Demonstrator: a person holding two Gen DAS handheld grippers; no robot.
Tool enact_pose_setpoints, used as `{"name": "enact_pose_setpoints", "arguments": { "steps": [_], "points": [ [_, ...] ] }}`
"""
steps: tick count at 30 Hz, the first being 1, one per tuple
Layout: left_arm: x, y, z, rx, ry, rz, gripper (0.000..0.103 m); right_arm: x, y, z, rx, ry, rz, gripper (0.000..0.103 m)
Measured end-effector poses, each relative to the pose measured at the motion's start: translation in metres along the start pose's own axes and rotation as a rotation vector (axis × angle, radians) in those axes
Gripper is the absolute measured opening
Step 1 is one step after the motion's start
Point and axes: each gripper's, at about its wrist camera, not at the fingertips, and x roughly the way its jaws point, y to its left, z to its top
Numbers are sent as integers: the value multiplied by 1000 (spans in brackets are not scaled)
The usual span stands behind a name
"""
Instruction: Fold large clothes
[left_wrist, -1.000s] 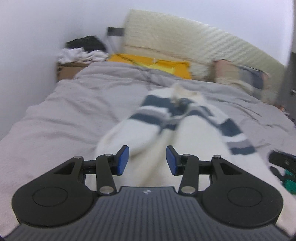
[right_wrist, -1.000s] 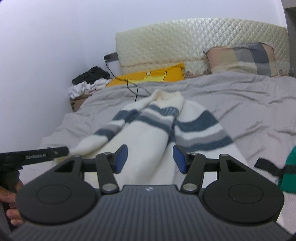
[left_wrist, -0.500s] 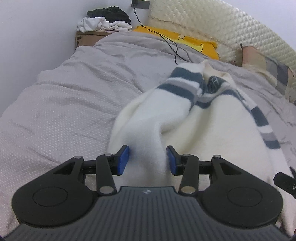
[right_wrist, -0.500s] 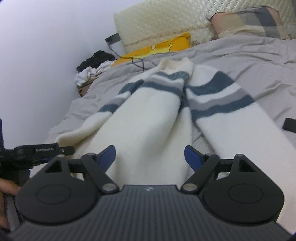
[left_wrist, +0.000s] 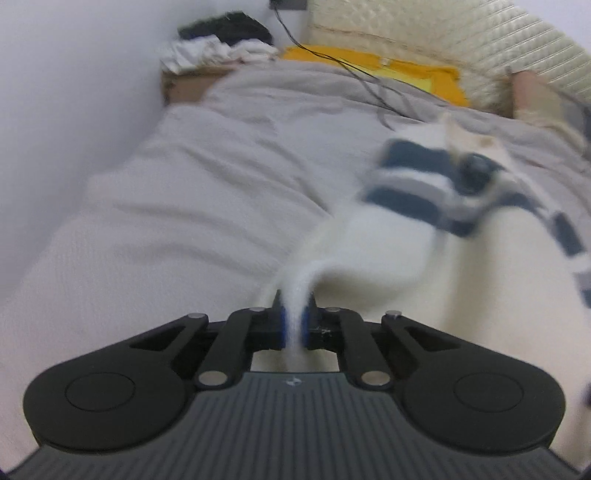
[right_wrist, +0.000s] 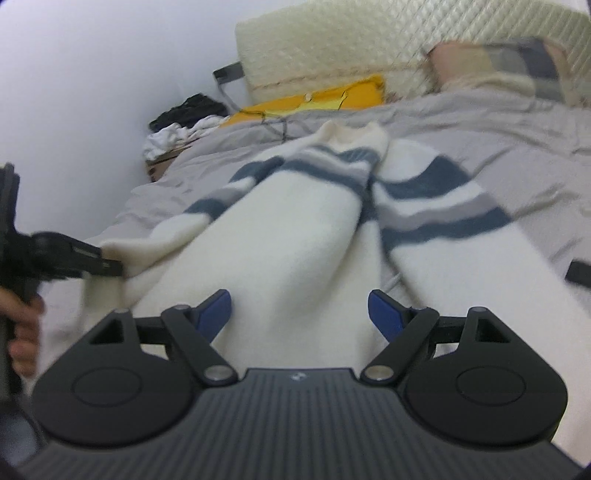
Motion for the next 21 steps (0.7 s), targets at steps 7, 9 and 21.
{"name": "enact_pose_setpoints", "arguments": {
  "steps": [7, 9, 21],
  "points": [
    [34, 64, 100, -31, -47, 170, 8, 16, 0, 1, -22, -53, 38, 83],
    [43, 83, 130, -34, -58, 220, 8, 24, 2, 1, -71, -71, 26, 83],
    [86, 156, 303, -80, -216, 401, 8, 67, -27, 7, 124, -68, 57, 83]
  ]
}}
